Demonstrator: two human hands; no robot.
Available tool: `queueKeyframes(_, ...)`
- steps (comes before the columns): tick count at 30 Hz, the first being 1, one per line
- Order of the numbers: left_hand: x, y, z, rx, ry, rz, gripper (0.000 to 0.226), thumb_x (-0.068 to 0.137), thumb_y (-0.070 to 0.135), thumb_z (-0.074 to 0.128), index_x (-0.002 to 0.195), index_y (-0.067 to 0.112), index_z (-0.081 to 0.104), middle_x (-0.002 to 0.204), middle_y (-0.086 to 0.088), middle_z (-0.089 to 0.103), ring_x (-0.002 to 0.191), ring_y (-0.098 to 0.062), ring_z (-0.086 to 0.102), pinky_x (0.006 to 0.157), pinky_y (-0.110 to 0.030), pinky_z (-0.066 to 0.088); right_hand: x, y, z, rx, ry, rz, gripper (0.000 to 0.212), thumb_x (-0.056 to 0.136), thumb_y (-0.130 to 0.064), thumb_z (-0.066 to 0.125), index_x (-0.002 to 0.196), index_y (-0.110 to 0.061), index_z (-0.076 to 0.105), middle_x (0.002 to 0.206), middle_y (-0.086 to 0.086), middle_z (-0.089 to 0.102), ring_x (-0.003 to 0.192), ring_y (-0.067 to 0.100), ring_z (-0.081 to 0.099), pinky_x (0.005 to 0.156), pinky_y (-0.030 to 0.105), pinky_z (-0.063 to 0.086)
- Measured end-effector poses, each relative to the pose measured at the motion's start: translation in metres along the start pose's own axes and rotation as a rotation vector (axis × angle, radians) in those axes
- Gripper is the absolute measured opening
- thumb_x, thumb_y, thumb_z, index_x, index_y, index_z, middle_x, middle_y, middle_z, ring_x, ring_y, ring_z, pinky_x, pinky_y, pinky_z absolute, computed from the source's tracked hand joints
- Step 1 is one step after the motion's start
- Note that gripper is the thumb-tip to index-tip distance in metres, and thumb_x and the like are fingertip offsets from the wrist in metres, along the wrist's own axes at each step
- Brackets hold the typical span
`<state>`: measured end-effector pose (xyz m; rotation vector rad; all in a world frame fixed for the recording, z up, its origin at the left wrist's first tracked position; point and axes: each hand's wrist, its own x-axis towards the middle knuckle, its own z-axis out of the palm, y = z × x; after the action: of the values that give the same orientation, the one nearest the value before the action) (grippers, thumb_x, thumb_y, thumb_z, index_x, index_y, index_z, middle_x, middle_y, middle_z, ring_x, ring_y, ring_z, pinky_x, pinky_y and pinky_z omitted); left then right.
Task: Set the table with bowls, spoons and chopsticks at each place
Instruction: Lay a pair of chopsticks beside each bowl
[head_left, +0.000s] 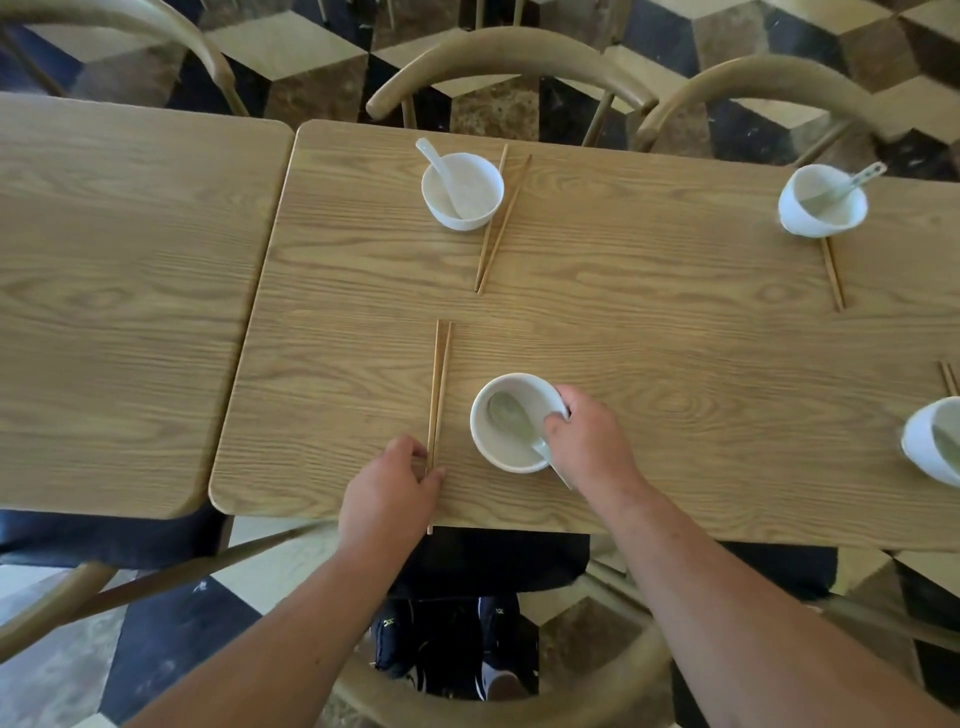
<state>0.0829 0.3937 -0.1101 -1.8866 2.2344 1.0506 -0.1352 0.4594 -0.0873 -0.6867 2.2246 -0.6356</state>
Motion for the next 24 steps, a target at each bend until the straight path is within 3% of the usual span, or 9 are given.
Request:
queueKeyframes(3, -0.003, -0.002, -0.005, -0.019, -0.048, 0.010, 0.043, 0.090, 0.053, 0.073, 0.124, 0.032, 0.056, 0.087, 0.012, 0.066, 0.078, -0.009, 0.065, 0.068, -0.035, 0.053, 0.001, 0.001, -0.002, 0.022, -0.019, 0.034, 0.034, 0.097, -0.015, 0.051, 0.118, -0.034, 0.070, 0.093, -0.012, 0.069, 0.080, 0.015, 0.066, 0.058, 0.028, 0.046)
queueKeyframes(9, -0.011, -0.018, -0.019, 0.186, -0.231, 0.266, 0.098, 0.077, 0.061, 0.084, 0.158, 0.040, 0.033, 0.149, 0.014, 0.046, 0.125, -0.013, 0.059, 0.097, -0.031, 0.052, 0.001, 0.000, -0.008, 0.013, -0.046, 0.058, 0.038, 0.096, -0.020, 0.052, 0.127, -0.036, 0.068, 0.093, -0.014, 0.069, 0.082, 0.013, 0.068, 0.061, 0.028, 0.043)
queueKeyframes(13, -0.011, -0.020, -0.018, 0.242, -0.252, 0.365, 0.103, 0.081, 0.058, 0.083, 0.163, 0.043, 0.023, 0.147, 0.016, 0.043, 0.123, -0.009, 0.054, 0.096, -0.026, 0.050, -0.001, 0.000, -0.010, 0.020, -0.051, 0.055, 0.040, 0.095, -0.020, 0.053, 0.130, -0.035, 0.067, 0.091, -0.014, 0.067, 0.083, 0.014, 0.068, 0.063, 0.028, 0.045)
queueKeyframes(18, -0.008, -0.023, -0.014, 0.249, -0.241, 0.392, 0.095, 0.084, 0.051, 0.082, 0.163, 0.039, 0.030, 0.146, 0.012, 0.044, 0.132, -0.013, 0.053, 0.106, -0.028, 0.047, -0.003, -0.001, -0.010, 0.027, -0.054, 0.054, 0.038, 0.095, -0.018, 0.052, 0.125, -0.034, 0.069, 0.093, -0.012, 0.069, 0.082, 0.014, 0.067, 0.061, 0.028, 0.043)
queueKeyframes(24, -0.004, -0.026, -0.012, 0.241, -0.256, 0.371, 0.095, 0.082, 0.056, 0.082, 0.161, 0.040, 0.032, 0.142, 0.014, 0.046, 0.128, -0.012, 0.055, 0.104, -0.030, 0.050, -0.004, -0.002, -0.010, 0.035, -0.049, 0.033, 0.037, 0.097, -0.016, 0.052, 0.124, -0.034, 0.070, 0.093, -0.011, 0.070, 0.081, 0.015, 0.068, 0.060, 0.027, 0.042)
